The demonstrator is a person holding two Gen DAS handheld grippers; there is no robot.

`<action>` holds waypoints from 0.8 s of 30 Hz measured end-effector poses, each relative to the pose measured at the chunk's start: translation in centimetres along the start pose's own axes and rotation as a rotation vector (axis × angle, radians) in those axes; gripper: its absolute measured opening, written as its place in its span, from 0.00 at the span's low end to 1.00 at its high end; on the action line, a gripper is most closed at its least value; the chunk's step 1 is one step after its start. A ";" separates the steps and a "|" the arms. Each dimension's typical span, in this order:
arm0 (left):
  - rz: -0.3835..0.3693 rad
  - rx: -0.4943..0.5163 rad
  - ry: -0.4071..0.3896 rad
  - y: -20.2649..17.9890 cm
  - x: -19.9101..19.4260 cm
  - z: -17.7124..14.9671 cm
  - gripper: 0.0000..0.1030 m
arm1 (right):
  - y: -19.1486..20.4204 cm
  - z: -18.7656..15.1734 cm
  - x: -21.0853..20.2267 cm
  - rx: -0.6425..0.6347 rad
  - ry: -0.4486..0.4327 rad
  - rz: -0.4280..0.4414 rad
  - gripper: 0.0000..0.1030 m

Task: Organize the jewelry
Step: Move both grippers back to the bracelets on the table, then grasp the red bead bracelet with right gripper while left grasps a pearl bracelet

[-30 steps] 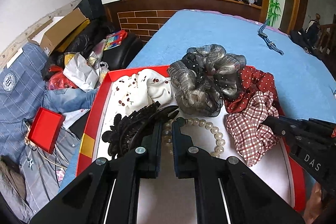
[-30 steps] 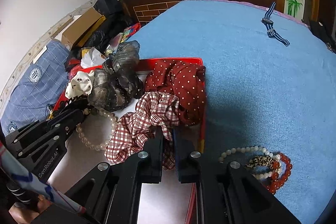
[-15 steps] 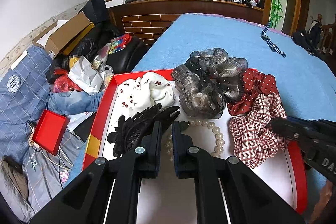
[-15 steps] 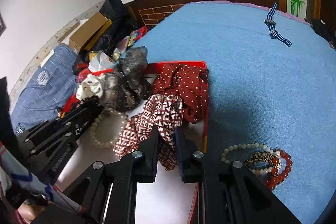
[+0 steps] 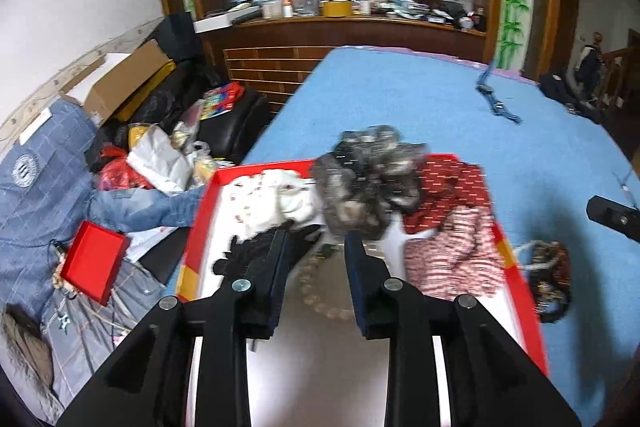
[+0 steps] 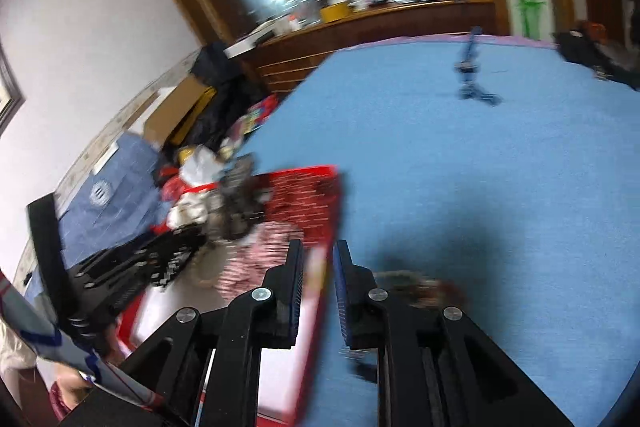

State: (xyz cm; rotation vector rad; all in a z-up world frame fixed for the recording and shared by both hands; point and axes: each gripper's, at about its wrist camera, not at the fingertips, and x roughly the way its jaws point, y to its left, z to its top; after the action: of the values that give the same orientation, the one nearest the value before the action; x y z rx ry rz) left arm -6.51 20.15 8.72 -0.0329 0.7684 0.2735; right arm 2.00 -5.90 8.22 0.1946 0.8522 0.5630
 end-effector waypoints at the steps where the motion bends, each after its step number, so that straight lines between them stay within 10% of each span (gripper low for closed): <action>1: -0.022 0.008 0.004 -0.5 -0.2 0.1 0.26 | -1.1 0.0 -0.3 0.023 0.003 -0.022 0.16; 8: -0.216 0.063 0.081 -4.8 -0.4 -0.1 0.26 | -6.3 -0.8 0.4 0.119 0.117 -0.092 0.16; 24: -0.299 0.163 0.139 -9.1 -0.2 0.0 0.26 | -3.2 -1.9 6.3 -0.166 0.222 -0.320 0.10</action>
State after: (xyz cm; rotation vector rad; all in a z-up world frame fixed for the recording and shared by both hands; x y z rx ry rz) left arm -4.33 11.38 8.17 -0.0128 0.9093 -0.0767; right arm 5.08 -5.30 1.62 -0.1576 1.0225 0.3557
